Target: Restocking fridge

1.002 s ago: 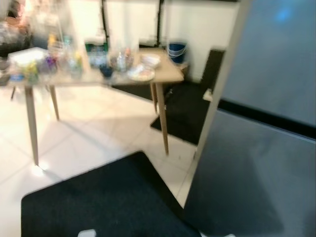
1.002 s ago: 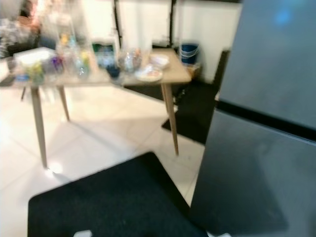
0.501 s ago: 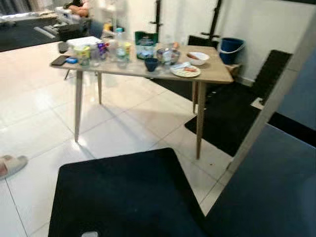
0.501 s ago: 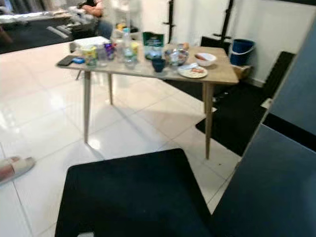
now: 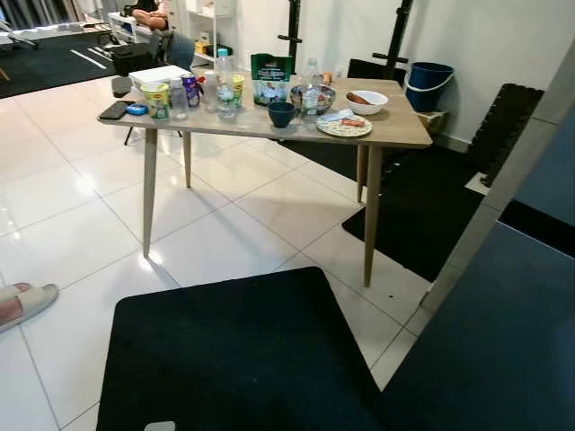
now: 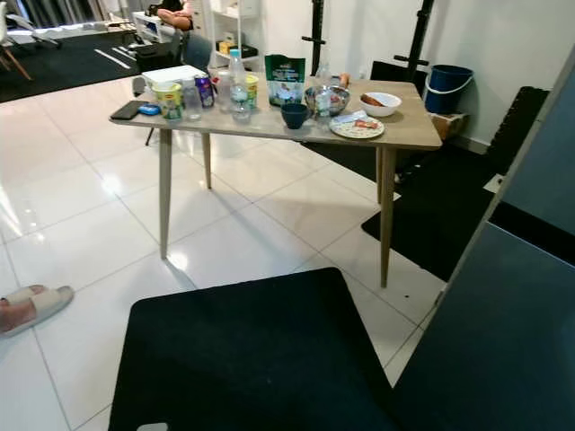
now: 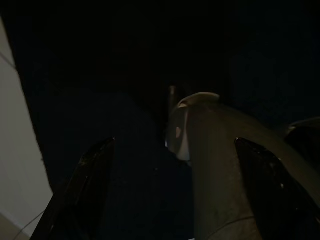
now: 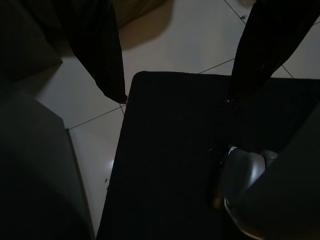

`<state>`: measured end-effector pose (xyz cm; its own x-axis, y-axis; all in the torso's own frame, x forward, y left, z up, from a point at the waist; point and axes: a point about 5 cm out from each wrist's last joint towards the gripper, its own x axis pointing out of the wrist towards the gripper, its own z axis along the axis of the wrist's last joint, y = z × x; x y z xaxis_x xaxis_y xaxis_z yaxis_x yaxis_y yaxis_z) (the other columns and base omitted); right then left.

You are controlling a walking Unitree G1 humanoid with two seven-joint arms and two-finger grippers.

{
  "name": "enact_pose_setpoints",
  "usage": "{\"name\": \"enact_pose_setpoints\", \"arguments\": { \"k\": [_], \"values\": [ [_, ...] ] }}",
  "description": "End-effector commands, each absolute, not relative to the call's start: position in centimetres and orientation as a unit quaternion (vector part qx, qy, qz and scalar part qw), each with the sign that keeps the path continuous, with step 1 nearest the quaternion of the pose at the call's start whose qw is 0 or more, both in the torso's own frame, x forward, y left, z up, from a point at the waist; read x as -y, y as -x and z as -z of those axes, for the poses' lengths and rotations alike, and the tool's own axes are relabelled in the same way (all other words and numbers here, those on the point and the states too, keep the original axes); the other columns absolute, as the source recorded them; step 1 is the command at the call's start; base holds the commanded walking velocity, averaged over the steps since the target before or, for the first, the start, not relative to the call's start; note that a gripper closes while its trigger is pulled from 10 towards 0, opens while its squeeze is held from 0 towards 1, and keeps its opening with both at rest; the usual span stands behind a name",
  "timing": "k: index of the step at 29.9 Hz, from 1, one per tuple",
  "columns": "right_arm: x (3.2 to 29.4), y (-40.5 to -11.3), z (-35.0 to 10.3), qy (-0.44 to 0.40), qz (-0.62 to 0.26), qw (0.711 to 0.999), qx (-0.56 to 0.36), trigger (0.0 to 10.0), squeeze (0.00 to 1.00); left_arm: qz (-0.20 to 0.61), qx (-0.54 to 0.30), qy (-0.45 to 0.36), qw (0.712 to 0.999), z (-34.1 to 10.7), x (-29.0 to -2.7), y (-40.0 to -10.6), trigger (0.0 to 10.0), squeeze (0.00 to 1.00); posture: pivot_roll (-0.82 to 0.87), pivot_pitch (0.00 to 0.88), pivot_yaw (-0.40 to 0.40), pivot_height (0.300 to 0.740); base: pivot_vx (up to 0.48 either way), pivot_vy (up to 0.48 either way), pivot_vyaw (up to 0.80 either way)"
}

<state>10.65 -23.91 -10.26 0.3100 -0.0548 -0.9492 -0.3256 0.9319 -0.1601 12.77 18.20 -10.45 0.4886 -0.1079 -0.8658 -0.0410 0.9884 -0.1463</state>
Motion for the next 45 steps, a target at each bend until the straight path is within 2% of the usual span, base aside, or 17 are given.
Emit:
{"name": "enact_pose_setpoints", "arguments": {
  "k": [1, 7, 10, 14, 16, 17, 25, 45],
  "values": [
    [23.7, -11.2, 10.2, 0.169, -0.086, 0.795, -0.576, 10.0, 0.0, 0.029, -0.519, 0.071, 0.851, 10.7, -17.7, -12.2, 10.0, 0.0, -0.04, 0.035, -0.04, 0.74, 0.0, 0.0, 0.0],
    [22.9, -12.7, 9.9, 0.175, -0.091, 0.804, -0.561, 10.0, 0.0, 0.069, -0.52, 0.041, 0.851, 10.5, -17.3, -12.9, 10.0, 0.0, -0.04, 0.0, -0.035, 0.74, 0.0, 0.0, 0.0],
    [23.0, -13.1, 9.8, 0.174, -0.081, 0.806, -0.559, 10.0, 0.0, 0.062, -0.521, 0.038, 0.85, 10.5, -17.6, -12.9, 10.0, 0.0, -0.04, 0.0, -0.037, 0.74, 0.0, 0.0, 0.0],
    [22.8, -13.9, 9.6, 0.183, -0.086, 0.814, -0.545, 10.0, 0.0, 0.045, -0.508, 0.051, 0.859, 10.2, -18.1, -13.6, 10.0, 0.0, -0.04, 0.04, -0.035, 0.74, 0.0, 0.0, 0.0],
    [22.8, -13.9, 9.6, 0.183, -0.086, 0.814, -0.545, 10.0, 0.0, 0.045, -0.508, 0.051, 0.859, 10.2, -18.1, -13.6, 10.0, 0.0, -0.04, 0.04, -0.035, 0.74, 0.0, 0.0, 0.0],
    [22.7, -13.7, 9.6, 0.186, -0.09, 0.812, -0.546, 10.0, 0.0, 0.046, -0.509, 0.049, 0.858, 10.3, -18.0, -13.4, 10.0, 0.0, -0.05, 0.0, -0.034, 0.74, 0.0, 0.0, 0.0],
    [22.3, -11.9, 10.3, 0.168, -0.08, 0.802, -0.568, 10.0, 0.0, 0.066, -0.511, 0.059, 0.855, 10.5, -17.2, -13.0, 10.0, 0.0, -0.03, 0.0, -0.009, 0.74, 0.0, 0.0, 0.0],
    [22.2, -12.6, 10.1, 0.171, -0.088, 0.804, -0.562, 10.0, 0.0, 0.076, -0.51, 0.063, 0.855, 10.3, -17.2, -13.4, 10.0, 0.0, -0.02, 0.0, -0.012, 0.74, 0.317, 0.0, 0.0]
  ]
}}
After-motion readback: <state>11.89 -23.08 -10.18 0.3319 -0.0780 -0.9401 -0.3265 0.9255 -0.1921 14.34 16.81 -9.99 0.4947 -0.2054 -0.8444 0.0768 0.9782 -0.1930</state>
